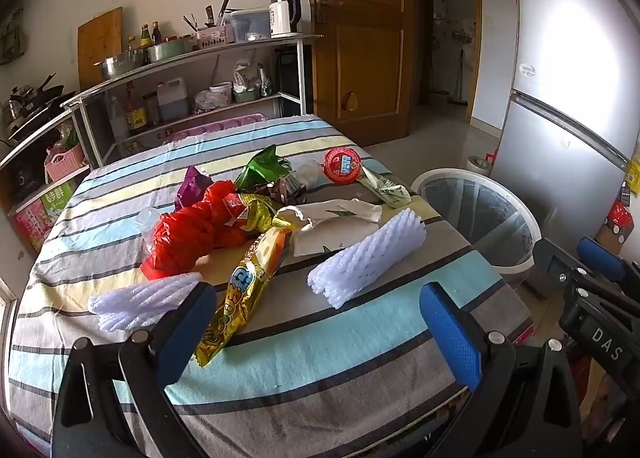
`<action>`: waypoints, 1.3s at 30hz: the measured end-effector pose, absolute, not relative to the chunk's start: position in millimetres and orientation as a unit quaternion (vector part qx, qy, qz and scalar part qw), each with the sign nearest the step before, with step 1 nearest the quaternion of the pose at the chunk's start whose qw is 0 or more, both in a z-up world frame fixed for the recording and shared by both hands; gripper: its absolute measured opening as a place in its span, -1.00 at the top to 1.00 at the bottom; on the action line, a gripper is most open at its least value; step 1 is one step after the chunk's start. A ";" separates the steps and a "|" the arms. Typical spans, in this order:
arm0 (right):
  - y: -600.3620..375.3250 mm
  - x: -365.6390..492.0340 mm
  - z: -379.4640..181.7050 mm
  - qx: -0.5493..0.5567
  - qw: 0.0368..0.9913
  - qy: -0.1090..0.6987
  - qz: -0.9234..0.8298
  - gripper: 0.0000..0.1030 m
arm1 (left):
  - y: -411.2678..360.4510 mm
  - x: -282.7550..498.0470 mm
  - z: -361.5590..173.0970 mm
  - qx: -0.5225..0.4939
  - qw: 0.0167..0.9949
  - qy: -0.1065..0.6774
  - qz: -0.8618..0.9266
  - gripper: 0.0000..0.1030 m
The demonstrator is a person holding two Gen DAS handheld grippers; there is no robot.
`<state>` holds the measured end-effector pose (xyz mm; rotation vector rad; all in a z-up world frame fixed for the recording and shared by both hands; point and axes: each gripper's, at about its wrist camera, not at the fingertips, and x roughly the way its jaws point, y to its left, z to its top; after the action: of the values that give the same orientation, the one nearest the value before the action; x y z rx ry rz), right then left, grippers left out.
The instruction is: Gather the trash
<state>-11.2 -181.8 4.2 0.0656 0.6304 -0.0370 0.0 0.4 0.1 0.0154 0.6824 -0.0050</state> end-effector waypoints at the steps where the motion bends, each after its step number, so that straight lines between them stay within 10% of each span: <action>1: -181.8 -11.0 3.7 0.032 0.950 0.310 -0.018 -0.38 | 0.4 -0.1 0.3 0.008 0.942 0.334 -0.003 -1.00; 39: -181.9 -12.6 7.3 0.032 0.951 0.307 -0.018 -0.38 | 1.0 0.0 5.8 0.009 0.944 0.330 0.000 -1.00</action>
<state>-12.6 -181.9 7.3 0.0658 0.6246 -0.0365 0.0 1.0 5.8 0.0174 0.6721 0.0004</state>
